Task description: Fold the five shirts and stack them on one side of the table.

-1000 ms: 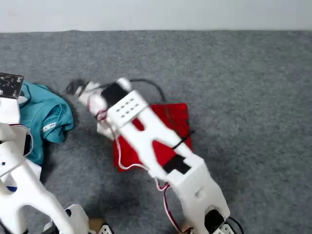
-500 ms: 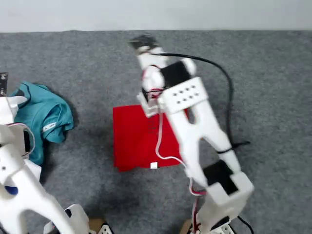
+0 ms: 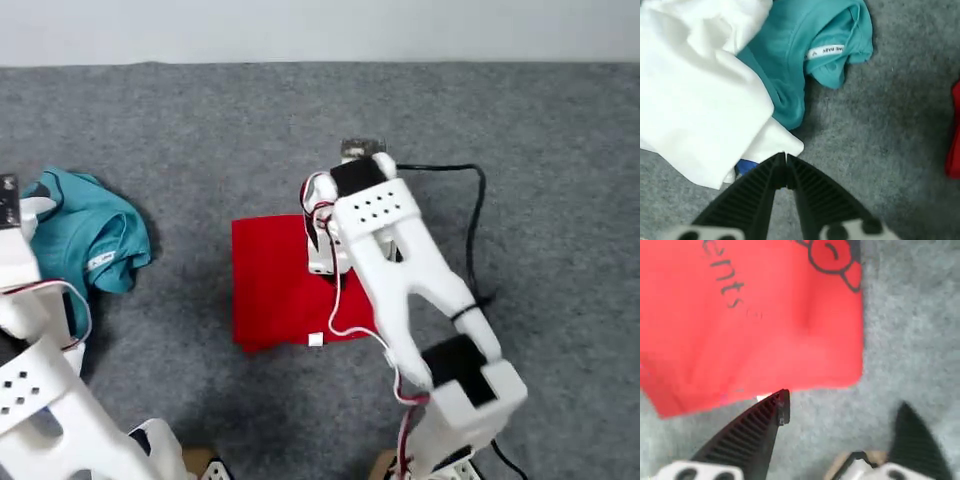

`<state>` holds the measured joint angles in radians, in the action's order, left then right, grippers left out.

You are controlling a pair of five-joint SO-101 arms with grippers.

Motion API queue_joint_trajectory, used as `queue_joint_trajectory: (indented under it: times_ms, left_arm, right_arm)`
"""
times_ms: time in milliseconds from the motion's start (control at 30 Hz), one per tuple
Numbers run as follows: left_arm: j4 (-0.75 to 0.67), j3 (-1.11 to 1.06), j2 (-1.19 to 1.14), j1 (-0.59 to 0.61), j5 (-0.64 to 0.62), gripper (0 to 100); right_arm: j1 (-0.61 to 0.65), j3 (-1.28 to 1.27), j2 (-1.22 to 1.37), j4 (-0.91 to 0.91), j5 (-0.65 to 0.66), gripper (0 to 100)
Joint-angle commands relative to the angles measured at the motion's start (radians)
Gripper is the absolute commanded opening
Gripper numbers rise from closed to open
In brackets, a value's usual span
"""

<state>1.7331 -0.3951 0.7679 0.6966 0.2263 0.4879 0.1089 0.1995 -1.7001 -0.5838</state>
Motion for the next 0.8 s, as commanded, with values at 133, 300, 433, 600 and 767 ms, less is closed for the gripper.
queue_joint_trajectory:
  times_ms: [133, 300, 433, 600, 767]
  left_arm:
    - [0.018, -0.035, 0.015, -0.006, 0.021, 1]
    - [-0.003, -0.038, 0.014, -0.003, 0.087, 1]
    - [-0.003, -0.039, 0.014, -0.003, 0.092, 1]
    - [-0.003, -0.039, 0.014, -0.005, 0.092, 1]
    - [-0.003, -0.039, 0.014, -0.005, 0.092, 1]
  right_arm:
    - [-0.015, 0.006, 0.156, 0.15, -0.04, 33.7]
    - [-0.041, 0.006, 0.219, 0.211, -0.058, 32.4]
    - [-0.101, 0.006, 0.26, 0.257, -0.06, 32.4]
    - [-0.116, 0.017, 0.321, 0.298, -0.06, 32.2]
    - [-0.081, 0.072, 0.412, 0.271, -0.063, 31.8]
